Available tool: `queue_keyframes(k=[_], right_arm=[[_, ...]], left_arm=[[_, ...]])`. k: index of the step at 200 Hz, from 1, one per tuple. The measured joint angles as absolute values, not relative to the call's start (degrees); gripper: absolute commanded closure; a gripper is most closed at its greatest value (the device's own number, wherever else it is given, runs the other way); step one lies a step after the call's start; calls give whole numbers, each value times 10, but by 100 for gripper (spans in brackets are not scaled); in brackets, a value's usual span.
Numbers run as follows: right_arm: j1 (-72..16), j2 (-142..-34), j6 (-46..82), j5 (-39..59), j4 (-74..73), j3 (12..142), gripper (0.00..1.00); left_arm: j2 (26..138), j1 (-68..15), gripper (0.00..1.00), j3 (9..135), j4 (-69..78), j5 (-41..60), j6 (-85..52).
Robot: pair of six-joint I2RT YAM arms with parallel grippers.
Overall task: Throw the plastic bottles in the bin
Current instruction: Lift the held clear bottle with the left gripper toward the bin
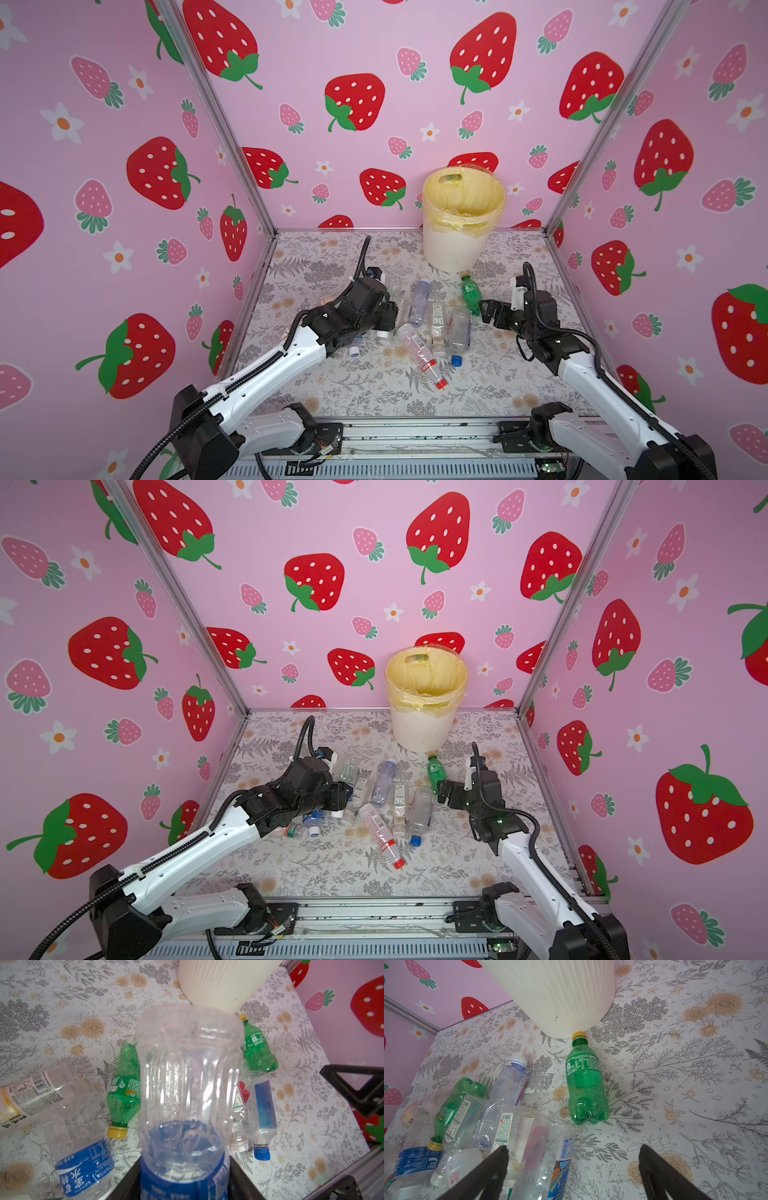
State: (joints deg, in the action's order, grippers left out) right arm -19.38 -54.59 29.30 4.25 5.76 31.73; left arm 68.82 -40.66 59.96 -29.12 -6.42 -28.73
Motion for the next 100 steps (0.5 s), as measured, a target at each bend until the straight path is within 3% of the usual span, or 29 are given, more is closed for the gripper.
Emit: queue_keyframes(k=[100], right_arm=[[-194,-546,298,12,53,310,1]], left_arm=[[813,-346,41,807,-239,-13,-233]])
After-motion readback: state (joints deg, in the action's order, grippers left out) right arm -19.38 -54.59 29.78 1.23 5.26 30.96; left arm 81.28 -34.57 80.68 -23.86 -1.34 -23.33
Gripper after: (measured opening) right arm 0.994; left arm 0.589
